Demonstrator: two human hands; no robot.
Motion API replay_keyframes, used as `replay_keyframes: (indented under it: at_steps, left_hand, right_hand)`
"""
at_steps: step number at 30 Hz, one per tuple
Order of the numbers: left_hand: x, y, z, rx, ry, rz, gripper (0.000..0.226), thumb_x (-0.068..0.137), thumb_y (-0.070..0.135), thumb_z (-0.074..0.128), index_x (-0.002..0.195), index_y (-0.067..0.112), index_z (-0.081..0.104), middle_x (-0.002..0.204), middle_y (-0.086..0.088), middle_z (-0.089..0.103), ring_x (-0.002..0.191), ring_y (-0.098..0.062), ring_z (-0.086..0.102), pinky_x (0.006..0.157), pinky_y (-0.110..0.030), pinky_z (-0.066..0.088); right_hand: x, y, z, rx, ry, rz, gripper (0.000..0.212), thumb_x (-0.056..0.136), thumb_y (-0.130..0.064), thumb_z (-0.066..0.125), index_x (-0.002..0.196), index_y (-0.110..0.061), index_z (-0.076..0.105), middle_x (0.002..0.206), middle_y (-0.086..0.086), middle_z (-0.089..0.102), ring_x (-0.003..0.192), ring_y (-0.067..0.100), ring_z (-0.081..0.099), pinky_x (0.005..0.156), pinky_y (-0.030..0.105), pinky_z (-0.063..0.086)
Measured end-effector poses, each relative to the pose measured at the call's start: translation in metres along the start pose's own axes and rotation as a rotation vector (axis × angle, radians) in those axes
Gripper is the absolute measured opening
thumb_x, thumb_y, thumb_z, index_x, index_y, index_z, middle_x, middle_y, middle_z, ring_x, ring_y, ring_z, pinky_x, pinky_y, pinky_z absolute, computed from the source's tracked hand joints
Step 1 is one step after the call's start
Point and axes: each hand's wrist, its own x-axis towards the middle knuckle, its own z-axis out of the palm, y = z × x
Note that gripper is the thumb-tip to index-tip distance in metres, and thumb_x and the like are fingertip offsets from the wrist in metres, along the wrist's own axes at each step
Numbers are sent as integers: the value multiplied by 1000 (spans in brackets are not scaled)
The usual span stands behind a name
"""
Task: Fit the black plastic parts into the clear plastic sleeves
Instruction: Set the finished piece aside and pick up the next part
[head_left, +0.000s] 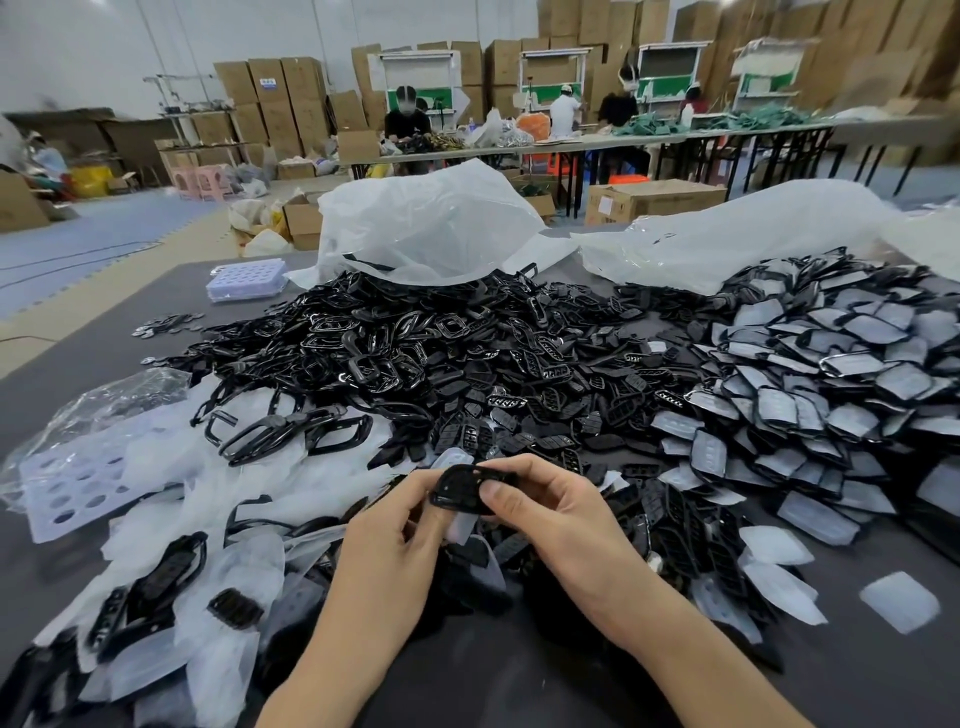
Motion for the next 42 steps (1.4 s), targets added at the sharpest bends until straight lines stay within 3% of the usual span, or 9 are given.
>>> replay_keyframes:
  at_steps: [3,9,14,18,21,26,32,38,42]
  left_hand:
    - [-2,4,2,-70,-10,-15,22,89,55,50,103,47,65,79,6,67,68,-11,60,61,-14,45]
    - [1,6,7,-220,-17,-92,19,94,22,63,89,39,68,84,1,73,76,-14,68,73,-25,53]
    - [3,4,0,-236,80,-103,17,95,29,61,92,43,69,75,5,70,66,-3,61,64,-19,50]
    - [-2,10,-1,-232,-72,-66,15,86,35,65,95,42,74,75,11,71,70,-1,63,68,-10,47]
    - [-3,8,6,-131,-54,-68,14,89,21,72,88,35,75,78,15,73,70,-2,63,67,-9,44]
    - [0,-4,4,-93,88,-68,12,90,23,71,85,33,69,74,8,68,64,-9,59,61,-20,46]
    - [1,-3,7,-194,101,-82,13,91,21,69,86,32,66,81,4,70,75,-19,65,73,-46,56]
    - [2,0,4,-253,93,-123,22,91,16,70,91,37,62,79,9,68,67,-7,60,63,-16,47]
    - [4,-1,0,-260,71,-131,15,91,16,70,93,30,68,78,7,69,68,-9,61,65,-17,50]
  right_hand:
    - [2,0,-1,111,33,-20,19,85,-27,76,103,-22,78,113,8,76,112,23,70,97,30,54]
    - [5,-2,-3,274,50,-4,24,76,-29,81,98,-20,80,111,9,77,106,21,73,88,23,56]
    - [6,-6,-8,264,194,9,17,78,-23,80,95,-19,80,103,11,78,93,25,76,80,24,59]
    - [5,-4,-17,26,350,23,9,93,-9,71,99,-15,69,88,5,78,85,21,77,71,22,58]
    - [3,-1,-13,-148,268,51,15,93,-17,73,89,-30,68,72,-12,69,73,6,69,73,24,58]
    - [-1,-2,-7,-175,120,72,13,91,-24,76,87,-33,68,79,-1,74,75,19,74,83,36,62]
    - [-2,-6,-3,-86,79,73,19,81,-30,88,87,-25,70,89,12,77,82,24,77,75,25,59]
    - [-3,-9,-1,-35,53,59,12,76,-31,83,83,-29,74,90,16,77,81,24,77,72,25,59]
    - [-4,-10,-1,7,39,74,9,81,-33,75,87,-26,75,93,14,78,83,25,77,73,25,60]
